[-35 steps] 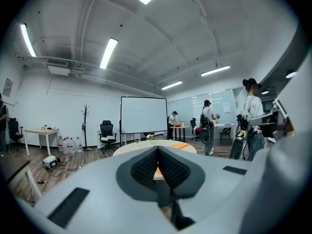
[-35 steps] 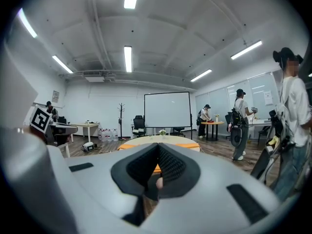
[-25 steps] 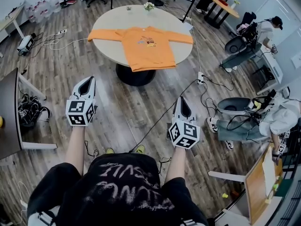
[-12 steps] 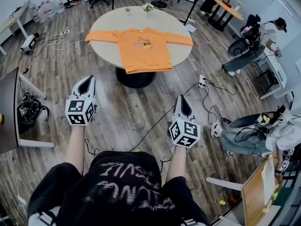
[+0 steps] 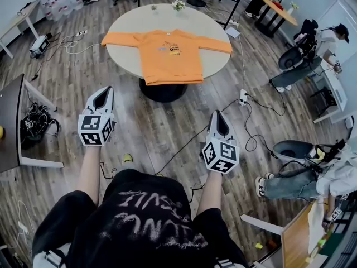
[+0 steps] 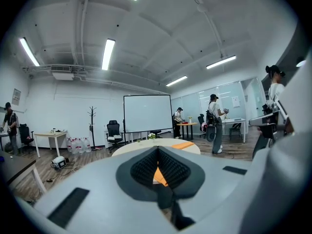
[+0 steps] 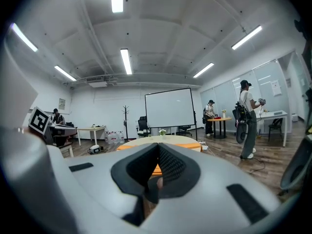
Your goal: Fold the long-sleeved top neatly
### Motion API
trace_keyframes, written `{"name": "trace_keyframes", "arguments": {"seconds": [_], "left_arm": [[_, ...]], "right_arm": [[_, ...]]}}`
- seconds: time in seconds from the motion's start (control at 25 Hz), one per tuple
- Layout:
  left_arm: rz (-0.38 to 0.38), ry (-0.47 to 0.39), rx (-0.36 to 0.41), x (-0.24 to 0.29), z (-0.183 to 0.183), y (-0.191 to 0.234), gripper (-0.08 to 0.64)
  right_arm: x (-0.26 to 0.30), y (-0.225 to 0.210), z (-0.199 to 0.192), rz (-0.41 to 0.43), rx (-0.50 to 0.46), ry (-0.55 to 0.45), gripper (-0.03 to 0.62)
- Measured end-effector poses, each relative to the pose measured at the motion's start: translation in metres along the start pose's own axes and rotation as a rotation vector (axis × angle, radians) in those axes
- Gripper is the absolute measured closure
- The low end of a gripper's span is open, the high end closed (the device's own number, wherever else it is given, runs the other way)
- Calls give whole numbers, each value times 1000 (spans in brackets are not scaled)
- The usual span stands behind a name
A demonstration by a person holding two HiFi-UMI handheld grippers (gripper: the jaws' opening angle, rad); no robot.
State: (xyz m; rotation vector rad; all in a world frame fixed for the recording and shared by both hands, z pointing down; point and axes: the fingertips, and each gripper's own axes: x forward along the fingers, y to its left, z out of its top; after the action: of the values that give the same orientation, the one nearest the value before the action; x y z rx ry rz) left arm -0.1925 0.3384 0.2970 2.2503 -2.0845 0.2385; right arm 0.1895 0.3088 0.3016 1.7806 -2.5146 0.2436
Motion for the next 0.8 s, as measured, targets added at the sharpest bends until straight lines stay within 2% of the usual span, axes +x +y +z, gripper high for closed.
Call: {"name": "trace_keyframes", "arguments": {"seconds": [0.12, 0.28, 0.44, 0.8], "left_arm": [[10, -5, 8, 6, 3, -2, 551], [19, -6, 3, 21, 1, 2, 546], [18, 5, -19, 42, -7, 10, 469], [29, 28, -59, 114, -24, 48, 457]], "right_arm": [[8, -5, 1, 9, 0, -5, 586], [29, -6, -1, 30, -7, -3, 553], [55, -7, -4, 43, -15, 8, 508], [136, -6, -9, 37, -30, 33, 479]]}}
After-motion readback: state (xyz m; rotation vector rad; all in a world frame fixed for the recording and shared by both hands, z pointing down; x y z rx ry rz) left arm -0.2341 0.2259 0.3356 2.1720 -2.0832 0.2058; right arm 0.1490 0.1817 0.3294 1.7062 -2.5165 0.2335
